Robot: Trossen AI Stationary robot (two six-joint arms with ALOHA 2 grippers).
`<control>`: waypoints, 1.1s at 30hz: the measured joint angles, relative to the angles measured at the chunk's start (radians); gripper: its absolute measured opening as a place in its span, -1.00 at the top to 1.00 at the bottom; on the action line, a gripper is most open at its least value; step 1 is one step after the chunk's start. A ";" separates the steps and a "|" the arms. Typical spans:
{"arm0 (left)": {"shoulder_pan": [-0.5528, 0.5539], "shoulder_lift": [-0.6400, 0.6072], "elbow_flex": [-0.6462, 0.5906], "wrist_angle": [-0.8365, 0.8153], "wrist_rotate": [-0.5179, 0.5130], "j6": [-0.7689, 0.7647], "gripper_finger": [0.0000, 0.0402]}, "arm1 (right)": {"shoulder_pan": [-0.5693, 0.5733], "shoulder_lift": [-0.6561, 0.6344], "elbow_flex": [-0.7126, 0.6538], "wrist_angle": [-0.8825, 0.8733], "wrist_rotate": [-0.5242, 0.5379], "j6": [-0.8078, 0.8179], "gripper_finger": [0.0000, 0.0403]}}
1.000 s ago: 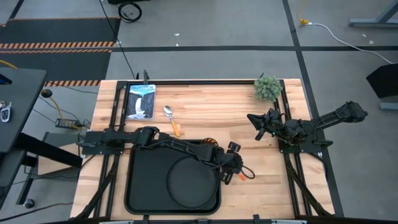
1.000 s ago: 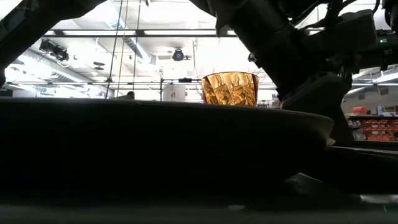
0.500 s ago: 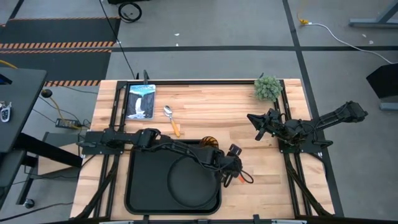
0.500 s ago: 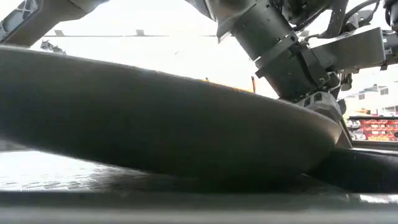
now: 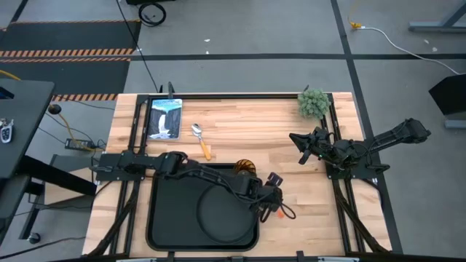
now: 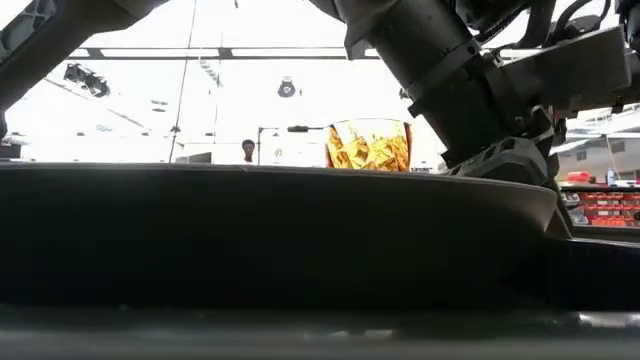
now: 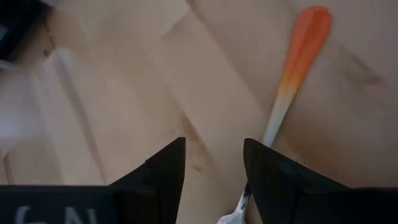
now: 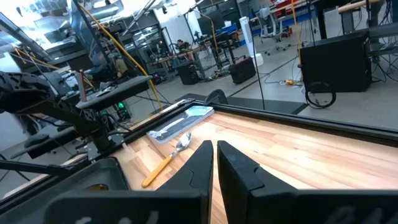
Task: Pick and place plate/cup/fork/spoon on tray
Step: Put the orange fork to the left of the black plate on the black tray
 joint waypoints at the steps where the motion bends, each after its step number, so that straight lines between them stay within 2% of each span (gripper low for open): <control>1: -0.005 -0.001 0.000 -0.006 0.005 0.000 0.15 | 0.000 0.000 0.000 0.000 0.000 0.000 0.86; 7: -0.037 -0.029 0.000 -0.046 0.013 0.017 0.15 | 0.000 0.000 0.000 0.000 0.000 0.000 0.86; 12: -0.059 -0.042 0.000 0.006 -0.047 0.047 0.15 | 0.000 0.000 0.000 0.000 0.000 0.000 0.86; 15: -0.058 -0.057 0.000 -0.004 -0.038 0.046 0.15 | 0.000 0.000 0.000 0.000 0.000 0.000 0.86; 21: -0.054 -0.057 0.000 -0.109 0.035 -0.054 0.18 | 0.000 0.000 0.000 0.000 0.000 0.000 0.86; 27: -0.084 -0.072 -0.002 -0.120 0.039 -0.124 0.34 | 0.000 0.000 0.000 0.000 0.000 0.000 0.86; 33: -0.149 -0.160 -0.001 -0.245 -0.056 -0.228 0.45 | 0.000 0.000 0.000 0.000 0.000 0.000 0.86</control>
